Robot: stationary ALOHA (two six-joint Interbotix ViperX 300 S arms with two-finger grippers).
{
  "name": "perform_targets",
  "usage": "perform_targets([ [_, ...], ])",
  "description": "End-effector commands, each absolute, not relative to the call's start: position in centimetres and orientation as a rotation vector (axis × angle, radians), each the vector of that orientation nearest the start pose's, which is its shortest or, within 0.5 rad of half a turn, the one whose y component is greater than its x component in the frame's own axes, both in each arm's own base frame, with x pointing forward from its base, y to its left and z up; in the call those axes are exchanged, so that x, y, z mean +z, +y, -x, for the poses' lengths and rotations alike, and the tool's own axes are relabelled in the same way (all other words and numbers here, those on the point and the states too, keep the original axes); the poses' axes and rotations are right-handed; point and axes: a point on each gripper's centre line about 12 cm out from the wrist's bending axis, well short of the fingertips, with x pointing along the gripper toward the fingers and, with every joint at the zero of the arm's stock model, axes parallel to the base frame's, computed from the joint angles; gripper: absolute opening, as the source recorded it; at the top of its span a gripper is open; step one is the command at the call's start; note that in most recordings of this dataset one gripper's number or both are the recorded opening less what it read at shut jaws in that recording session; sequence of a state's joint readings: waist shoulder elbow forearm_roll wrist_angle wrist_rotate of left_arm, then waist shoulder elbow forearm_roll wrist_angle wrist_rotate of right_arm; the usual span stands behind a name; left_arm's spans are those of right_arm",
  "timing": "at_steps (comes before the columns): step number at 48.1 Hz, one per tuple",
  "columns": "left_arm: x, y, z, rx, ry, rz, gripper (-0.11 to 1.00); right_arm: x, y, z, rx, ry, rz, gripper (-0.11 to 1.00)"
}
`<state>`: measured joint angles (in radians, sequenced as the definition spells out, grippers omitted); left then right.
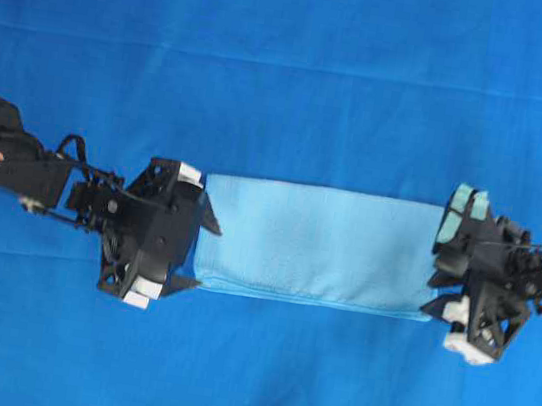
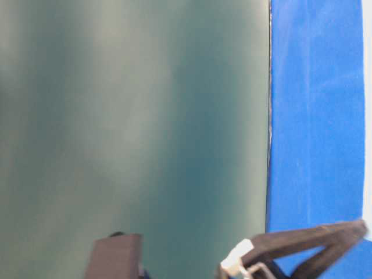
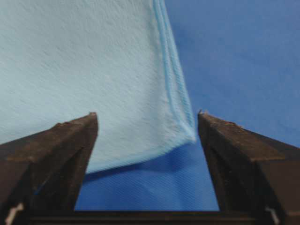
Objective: Fold the light blue towel.
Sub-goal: 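Pull both held corners toward the near edge, folding the towel in half, then release, then grasp the folded towel's left and right ends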
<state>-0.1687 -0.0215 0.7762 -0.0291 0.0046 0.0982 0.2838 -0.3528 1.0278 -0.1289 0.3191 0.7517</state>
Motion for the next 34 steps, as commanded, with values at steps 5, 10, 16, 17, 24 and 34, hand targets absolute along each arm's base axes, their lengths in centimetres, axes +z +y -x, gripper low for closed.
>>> perform_targets([
  [5, 15.7, -3.2, -36.1, -0.129, 0.707, -0.153, 0.72, 15.3, 2.6, -24.1, -0.209, 0.972, -0.370, 0.53],
  [10, 15.5, -1.3, -36.2, -0.079, 0.713, -0.134, 0.73, 15.1, 0.5, -24.0, -0.277, 0.972, -0.343, 0.53],
  [16, 14.8, 0.3, -36.1, -0.040, 0.737, -0.119, 0.73, 14.7, -0.6, -24.0, -0.308, 0.983, -0.315, 0.53],
  [17, 14.5, 0.6, -36.1, -0.032, 0.742, -0.114, 0.73, 14.6, -0.7, -24.0, -0.310, 0.984, -0.315, 0.53],
  [24, 13.2, 1.1, -36.4, -0.022, 0.774, -0.113, 0.73, 13.5, -1.0, -24.3, -0.318, 1.013, -0.303, 0.53],
  [34, 11.3, 2.3, -36.6, 0.007, 0.789, -0.104, 0.73, 11.1, -1.7, -24.5, -0.334, 1.051, -0.326, 0.53],
])
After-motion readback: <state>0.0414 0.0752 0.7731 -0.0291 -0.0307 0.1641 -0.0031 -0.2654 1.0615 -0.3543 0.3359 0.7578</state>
